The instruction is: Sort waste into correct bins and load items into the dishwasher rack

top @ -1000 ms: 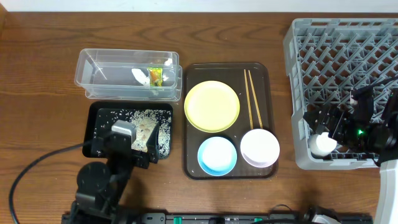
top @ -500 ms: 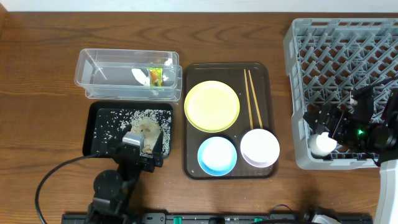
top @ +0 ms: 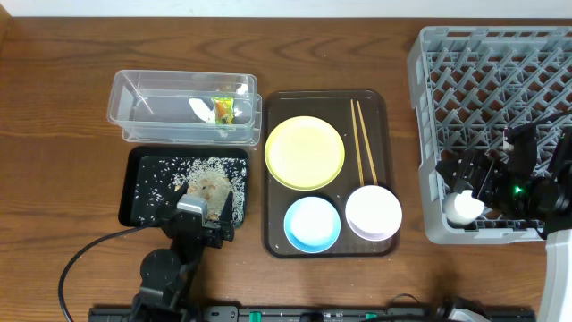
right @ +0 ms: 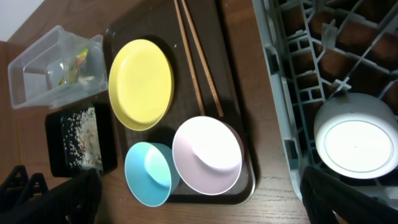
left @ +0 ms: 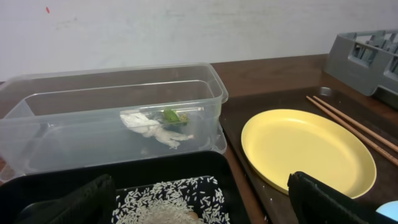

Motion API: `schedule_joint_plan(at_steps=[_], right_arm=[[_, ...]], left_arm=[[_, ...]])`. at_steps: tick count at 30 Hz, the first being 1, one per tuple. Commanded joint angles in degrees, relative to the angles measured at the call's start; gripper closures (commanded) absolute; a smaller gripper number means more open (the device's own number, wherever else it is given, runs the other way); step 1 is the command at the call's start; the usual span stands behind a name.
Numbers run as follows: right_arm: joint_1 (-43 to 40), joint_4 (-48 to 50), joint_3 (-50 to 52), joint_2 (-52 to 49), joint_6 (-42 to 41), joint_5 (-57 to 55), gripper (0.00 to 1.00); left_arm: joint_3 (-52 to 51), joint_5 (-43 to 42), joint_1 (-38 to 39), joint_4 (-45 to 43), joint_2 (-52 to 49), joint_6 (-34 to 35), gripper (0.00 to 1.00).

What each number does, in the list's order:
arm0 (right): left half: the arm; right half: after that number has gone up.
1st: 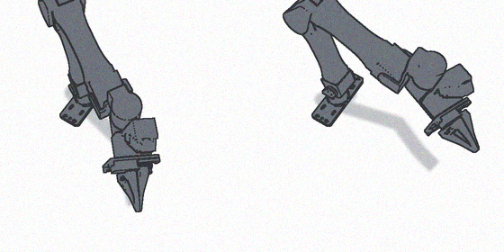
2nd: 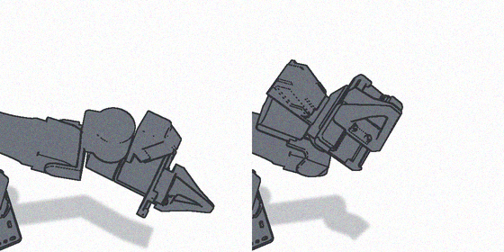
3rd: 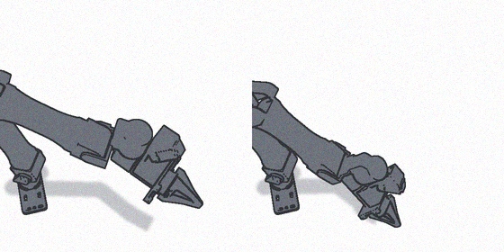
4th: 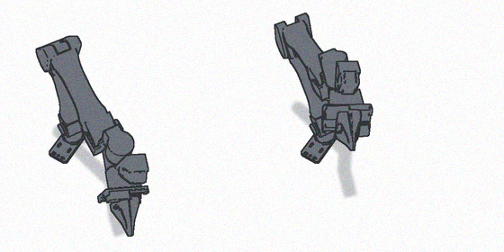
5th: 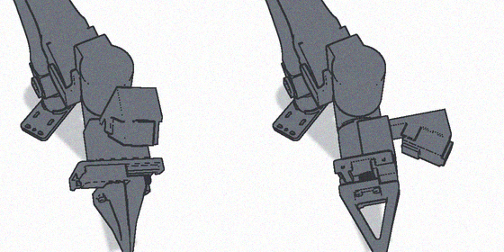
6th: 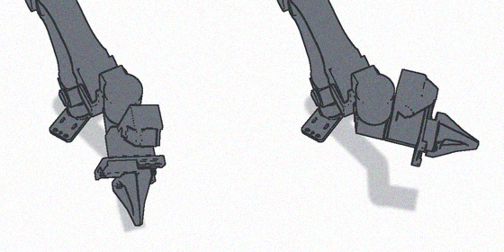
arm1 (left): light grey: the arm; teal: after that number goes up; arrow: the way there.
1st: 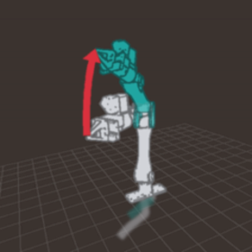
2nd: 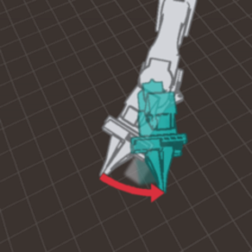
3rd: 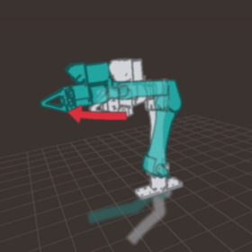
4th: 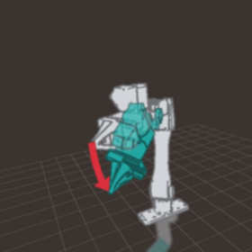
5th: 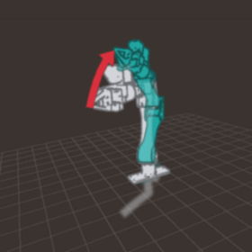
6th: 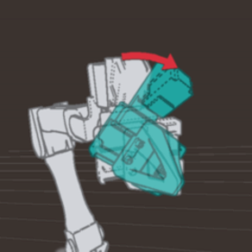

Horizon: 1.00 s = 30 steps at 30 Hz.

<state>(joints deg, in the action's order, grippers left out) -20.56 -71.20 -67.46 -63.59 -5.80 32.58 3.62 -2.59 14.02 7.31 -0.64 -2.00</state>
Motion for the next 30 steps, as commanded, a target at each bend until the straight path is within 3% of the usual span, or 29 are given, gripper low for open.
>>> schedule_joint_plan(at_steps=[1, 30], right_arm=[[-0.37, 0.04, -0.7, 0.44, 0.33, 0.22, 0.01], [-0.37, 0.04, -0.7, 0.44, 0.33, 0.22, 0.01]], left_arm=[[-1.64, 0.92, -0.24, 0.24, 0.52, -0.98, 0.1], [-1.64, 0.9, -0.24, 0.26, 0.42, -0.98, 0.1]])
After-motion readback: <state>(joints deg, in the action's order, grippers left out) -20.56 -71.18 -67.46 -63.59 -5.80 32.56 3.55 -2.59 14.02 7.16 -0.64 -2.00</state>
